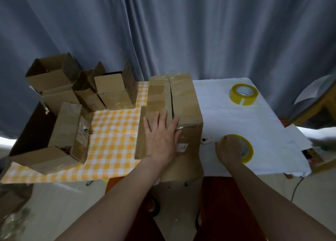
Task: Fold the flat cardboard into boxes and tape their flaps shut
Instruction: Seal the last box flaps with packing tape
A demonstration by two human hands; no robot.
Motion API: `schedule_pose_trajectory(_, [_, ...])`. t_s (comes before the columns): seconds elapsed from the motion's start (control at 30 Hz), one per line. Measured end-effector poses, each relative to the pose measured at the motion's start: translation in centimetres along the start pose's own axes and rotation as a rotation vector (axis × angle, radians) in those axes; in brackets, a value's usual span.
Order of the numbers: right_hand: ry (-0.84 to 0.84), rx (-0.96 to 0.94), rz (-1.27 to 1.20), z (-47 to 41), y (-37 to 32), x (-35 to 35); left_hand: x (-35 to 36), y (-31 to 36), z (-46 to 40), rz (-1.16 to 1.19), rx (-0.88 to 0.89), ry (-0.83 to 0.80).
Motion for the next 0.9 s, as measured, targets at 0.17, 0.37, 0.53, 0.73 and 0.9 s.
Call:
schedule_pose_trajectory(0.17, [0.011,-0.010,0.391,1.0,3.9,1.2,1.6,1.4,0.4,0.014,0.006,-0.029])
schedule_pose_trajectory(0.37, [0.008,-0.086,0.115,0.7,5.5,0.0,1.8,0.5,-0.1,0.045,-0.001,-0.062])
schedule_pose_trajectory(0.53, [0.045,-0.238,-0.274,1.6,2.7,-3.4,0.3,0.5,-0.4,0.109,0.011,0.002])
schedule_pose_trajectory(0.73, [0.255,-0.472,-0.463,4.5,-2.3,-9.2,-2.3,0.6,-1.0,0.401,0.013,0.051])
schedule_pose_trajectory(0.9, [0.271,-0.666,-0.494,7.3,-6.2,-12.1,-6.5,1.2,-1.7,0.770,0.044,0.220])
Point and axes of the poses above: each hand's wrist, its own z-axis away from the middle knuckle, its own x-axis out of the palm, y = z × x, the point moved 4 cm from there along -z, towards the middle knuckle, and after that the axes turned 6 degrees about x, right-handed, at the moved point
